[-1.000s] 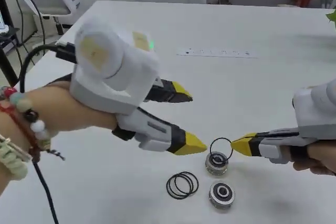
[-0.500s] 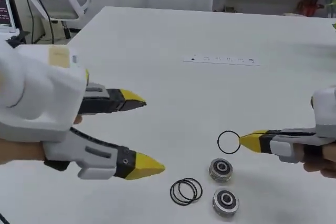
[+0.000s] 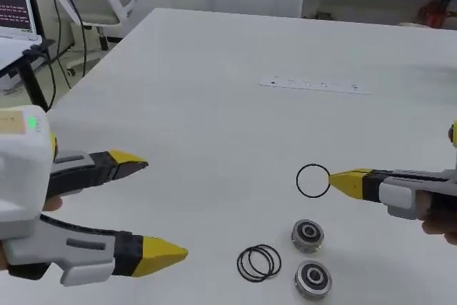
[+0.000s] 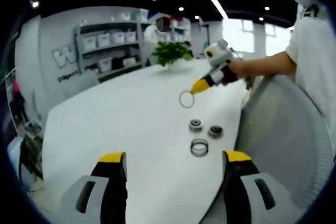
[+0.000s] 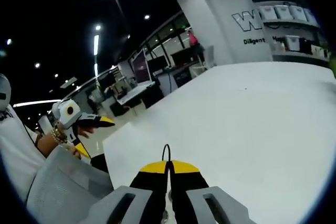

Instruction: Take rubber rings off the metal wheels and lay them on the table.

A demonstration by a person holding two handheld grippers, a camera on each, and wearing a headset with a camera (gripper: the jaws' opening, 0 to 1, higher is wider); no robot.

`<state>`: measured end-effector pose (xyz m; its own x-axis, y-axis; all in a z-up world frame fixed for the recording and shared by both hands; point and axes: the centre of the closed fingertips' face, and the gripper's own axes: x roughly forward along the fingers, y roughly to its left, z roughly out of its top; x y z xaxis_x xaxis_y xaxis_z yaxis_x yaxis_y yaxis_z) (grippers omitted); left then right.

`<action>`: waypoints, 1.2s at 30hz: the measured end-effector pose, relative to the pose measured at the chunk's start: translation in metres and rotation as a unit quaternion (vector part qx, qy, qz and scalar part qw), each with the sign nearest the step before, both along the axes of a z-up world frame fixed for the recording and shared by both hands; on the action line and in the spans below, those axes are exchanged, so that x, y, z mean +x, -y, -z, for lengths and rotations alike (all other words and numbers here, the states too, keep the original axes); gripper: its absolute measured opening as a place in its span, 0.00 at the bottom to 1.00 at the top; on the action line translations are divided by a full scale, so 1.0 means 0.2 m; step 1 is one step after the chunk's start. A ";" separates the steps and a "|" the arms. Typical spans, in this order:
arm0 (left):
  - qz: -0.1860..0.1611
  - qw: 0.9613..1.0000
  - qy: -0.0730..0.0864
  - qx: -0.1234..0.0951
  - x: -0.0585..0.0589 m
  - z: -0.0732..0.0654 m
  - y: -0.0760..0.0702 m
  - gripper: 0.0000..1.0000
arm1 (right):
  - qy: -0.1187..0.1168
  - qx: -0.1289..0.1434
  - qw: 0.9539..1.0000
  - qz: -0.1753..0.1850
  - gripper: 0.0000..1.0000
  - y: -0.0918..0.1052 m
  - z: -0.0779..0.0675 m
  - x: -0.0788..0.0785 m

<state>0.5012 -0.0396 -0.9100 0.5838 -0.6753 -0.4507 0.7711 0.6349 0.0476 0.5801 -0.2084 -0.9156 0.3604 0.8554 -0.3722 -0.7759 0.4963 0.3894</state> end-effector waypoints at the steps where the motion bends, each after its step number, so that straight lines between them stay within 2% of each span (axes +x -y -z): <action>1: -0.007 1.000 -0.003 -0.001 0.00 0.01 -0.01 0.75 | -0.002 0.002 1.000 -0.001 0.00 -0.01 0.00 -0.01; 7: -0.021 1.000 -0.015 -0.007 -0.02 0.06 -0.02 0.76 | -0.009 0.012 1.000 -0.025 0.00 -0.07 -0.02 -0.06; 12: -0.021 1.000 -0.020 -0.004 -0.04 0.09 -0.01 0.76 | -0.023 0.003 0.998 -0.051 0.00 -0.13 0.03 -0.12; 14: -0.024 0.999 -0.021 -0.009 -0.04 0.09 -0.01 0.75 | -0.030 -0.001 0.998 -0.061 0.00 -0.16 0.06 -0.15; 27: -0.039 0.999 -0.026 -0.017 -0.05 0.10 -0.04 0.74 | -0.069 -0.069 0.989 -0.112 0.00 -0.22 0.28 -0.29; 31: -0.041 0.999 -0.029 -0.016 -0.06 0.12 -0.04 0.74 | -0.073 -0.091 0.987 -0.112 0.00 -0.21 0.34 -0.30; 36: -0.045 0.998 -0.031 -0.018 -0.06 0.12 -0.05 0.73 | -0.083 -0.100 0.986 -0.106 0.00 -0.20 0.39 -0.28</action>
